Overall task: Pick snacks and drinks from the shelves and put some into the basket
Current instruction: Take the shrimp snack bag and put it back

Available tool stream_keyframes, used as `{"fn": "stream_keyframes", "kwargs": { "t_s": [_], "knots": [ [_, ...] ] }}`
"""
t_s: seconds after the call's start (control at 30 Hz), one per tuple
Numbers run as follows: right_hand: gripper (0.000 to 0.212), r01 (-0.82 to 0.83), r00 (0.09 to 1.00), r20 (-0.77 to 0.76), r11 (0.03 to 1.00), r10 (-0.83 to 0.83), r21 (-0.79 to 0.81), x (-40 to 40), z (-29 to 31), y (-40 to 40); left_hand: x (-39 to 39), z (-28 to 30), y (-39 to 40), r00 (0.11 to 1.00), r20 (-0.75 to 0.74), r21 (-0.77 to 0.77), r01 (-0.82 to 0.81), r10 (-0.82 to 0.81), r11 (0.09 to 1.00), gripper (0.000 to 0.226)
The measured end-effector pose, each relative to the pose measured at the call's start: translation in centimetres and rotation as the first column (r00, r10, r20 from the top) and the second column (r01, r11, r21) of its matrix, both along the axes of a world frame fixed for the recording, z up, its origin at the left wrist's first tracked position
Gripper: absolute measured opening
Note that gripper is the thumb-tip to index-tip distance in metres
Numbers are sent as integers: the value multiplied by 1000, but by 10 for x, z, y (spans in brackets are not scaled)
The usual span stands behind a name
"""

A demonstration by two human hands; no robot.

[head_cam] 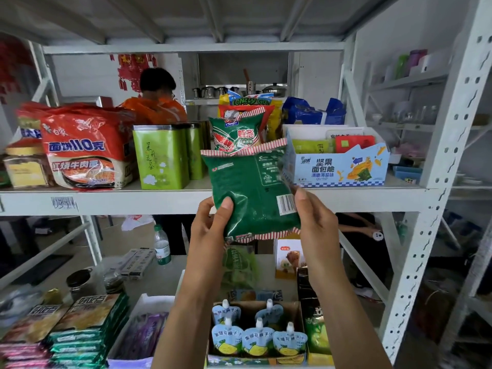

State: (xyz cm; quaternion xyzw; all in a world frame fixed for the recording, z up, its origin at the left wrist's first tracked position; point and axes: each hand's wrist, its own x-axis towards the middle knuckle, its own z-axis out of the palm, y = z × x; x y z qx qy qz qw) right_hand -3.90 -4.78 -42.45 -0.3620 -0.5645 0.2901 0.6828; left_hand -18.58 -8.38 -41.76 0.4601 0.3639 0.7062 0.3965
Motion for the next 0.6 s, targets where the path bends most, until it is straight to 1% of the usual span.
{"fn": "stream_keyframes", "kwargs": {
  "t_s": [0.07,0.2,0.27,0.3,0.4,0.53,0.6],
  "knots": [
    [28,-53,999,-7,998,53,-31,1,-2,-1,1,0,0,999,-39,-24,-1,0,1000,8],
    [30,-85,994,-70,994,80,-66,5,-6,-2,-2,-1,1,997,-74,-44,-7,3,999,19],
    [26,-82,991,-117,993,72,-82,5,-4,-3,-2,0,2,998,-55,-65,6,-10,998,25],
    [23,-87,988,-135,992,73,-96,6,-4,-3,-3,1,2,999,-47,-69,13,-17,998,25],
    [15,-118,981,-172,981,91,-151,8,-4,-3,-5,5,3,995,-89,-58,46,-51,997,27],
    [15,-173,959,-261,961,114,-214,7,-3,-4,-7,6,3,995,-75,-56,67,-71,996,27],
    [15,-187,953,-279,958,122,-219,7,-2,-5,-8,6,3,995,-71,-53,68,-71,996,26]
  ]
}}
